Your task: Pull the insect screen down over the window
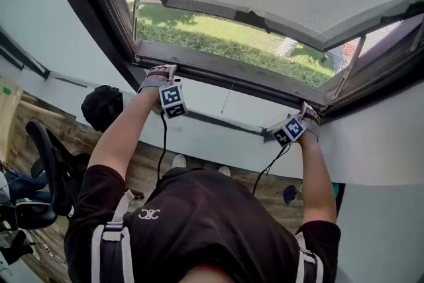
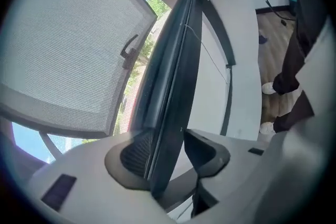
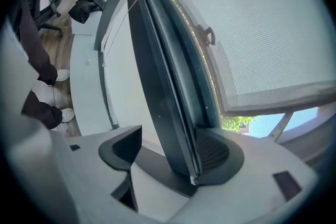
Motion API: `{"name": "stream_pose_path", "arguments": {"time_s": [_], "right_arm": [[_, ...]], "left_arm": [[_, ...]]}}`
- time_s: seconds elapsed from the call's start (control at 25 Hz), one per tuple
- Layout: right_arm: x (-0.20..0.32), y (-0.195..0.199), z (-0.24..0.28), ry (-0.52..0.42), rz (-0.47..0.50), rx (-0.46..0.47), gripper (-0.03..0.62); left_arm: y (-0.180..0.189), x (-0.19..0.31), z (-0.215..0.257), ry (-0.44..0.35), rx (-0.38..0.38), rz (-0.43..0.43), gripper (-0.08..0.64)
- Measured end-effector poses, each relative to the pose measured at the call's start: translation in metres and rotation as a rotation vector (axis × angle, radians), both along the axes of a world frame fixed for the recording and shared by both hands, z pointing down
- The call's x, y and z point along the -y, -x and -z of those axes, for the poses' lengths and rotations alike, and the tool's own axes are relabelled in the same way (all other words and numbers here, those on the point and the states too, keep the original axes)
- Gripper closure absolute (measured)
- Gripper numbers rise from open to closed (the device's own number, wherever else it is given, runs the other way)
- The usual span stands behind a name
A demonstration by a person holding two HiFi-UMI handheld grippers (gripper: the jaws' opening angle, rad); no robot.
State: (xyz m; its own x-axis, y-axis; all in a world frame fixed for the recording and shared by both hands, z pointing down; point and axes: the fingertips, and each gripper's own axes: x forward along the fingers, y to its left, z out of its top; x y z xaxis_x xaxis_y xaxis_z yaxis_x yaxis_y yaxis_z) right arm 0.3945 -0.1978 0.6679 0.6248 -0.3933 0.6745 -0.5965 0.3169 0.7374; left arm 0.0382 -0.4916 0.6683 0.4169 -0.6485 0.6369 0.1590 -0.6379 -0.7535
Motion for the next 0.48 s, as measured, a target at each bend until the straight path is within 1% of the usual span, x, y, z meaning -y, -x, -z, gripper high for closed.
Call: {"name": "stream_pose_path", "arguments": {"time_s": [0.08,0.12,0.16,0.2,0.24,0.32,0.36,0.44,0.48], "right_arm": [[0.003,0.0,0.003,-0.038,0.02,-0.012,0.274],[0.005,-0.002,0.004,-0.079,0.021,-0.011,0.309],[0.007,-0.003,0.007,-0.133,0.007,0.006,0.36],[0.009,-0.001,0.013,-0.195,-0.021,0.047,0.397],[0.012,0.005,0.021,-0.259,-0.059,0.113,0.443],[0.02,0.025,0.04,-0.378,-0.124,0.266,0.456],[0.025,0.037,0.051,-0.437,-0.143,0.329,0.482],[0.034,0.052,0.07,-0.563,-0.16,0.414,0.555],[0.039,0.056,0.077,-0.627,-0.166,0.45,0.584]], "left_arm": [[0.001,0.003,0.004,-0.004,-0.05,0.016,0.371],[0.001,0.003,0.006,0.006,-0.089,0.03,0.38],[0.0,0.001,0.011,0.031,-0.138,0.051,0.387],[-0.002,-0.003,0.016,0.07,-0.195,0.077,0.39],[-0.005,-0.007,0.023,0.118,-0.257,0.108,0.403],[-0.012,-0.015,0.04,0.21,-0.404,0.174,0.452],[-0.016,-0.017,0.05,0.245,-0.484,0.202,0.476],[-0.024,-0.023,0.072,0.312,-0.629,0.247,0.537],[-0.028,-0.026,0.084,0.345,-0.694,0.265,0.555]]}}
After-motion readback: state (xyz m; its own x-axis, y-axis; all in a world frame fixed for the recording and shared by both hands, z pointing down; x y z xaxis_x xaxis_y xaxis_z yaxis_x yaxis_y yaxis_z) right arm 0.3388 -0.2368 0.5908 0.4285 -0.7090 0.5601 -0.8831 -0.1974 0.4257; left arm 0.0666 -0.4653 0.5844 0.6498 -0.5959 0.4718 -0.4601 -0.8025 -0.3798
